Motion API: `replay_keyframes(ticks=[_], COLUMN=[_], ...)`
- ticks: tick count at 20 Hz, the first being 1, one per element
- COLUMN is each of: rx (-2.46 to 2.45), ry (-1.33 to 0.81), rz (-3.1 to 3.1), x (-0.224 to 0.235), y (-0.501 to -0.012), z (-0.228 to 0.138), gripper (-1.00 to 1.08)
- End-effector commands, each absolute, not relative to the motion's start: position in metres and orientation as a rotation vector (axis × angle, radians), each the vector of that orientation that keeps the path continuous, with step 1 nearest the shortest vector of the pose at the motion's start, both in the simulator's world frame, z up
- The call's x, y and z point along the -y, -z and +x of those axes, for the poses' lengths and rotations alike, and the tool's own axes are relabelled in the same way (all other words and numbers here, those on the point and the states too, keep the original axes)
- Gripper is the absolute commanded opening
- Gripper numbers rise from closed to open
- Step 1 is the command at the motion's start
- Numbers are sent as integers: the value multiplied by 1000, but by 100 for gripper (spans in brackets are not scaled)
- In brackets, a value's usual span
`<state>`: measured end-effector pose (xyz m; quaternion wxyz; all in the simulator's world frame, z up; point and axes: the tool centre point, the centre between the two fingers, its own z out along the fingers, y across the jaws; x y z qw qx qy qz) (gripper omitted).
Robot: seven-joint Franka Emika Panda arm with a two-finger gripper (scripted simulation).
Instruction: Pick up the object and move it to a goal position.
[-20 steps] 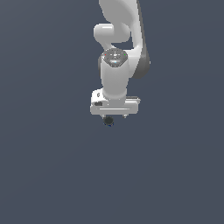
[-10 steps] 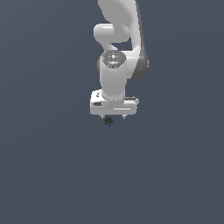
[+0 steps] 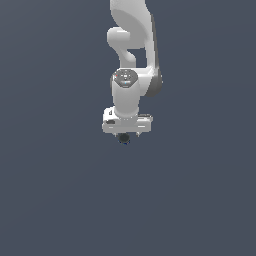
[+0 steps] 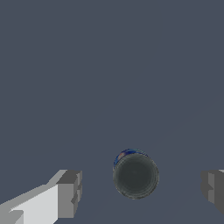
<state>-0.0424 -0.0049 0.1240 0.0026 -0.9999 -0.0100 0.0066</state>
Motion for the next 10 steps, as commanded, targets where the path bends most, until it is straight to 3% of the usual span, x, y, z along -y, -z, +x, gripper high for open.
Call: replay_keyframes(ticks=[1,10], rx=[36,49], ry=[-16,-3], rz=[-3137,-3140], x=[9,18], y=[-108,-72], z=[-53,-84], gripper=[100,100])
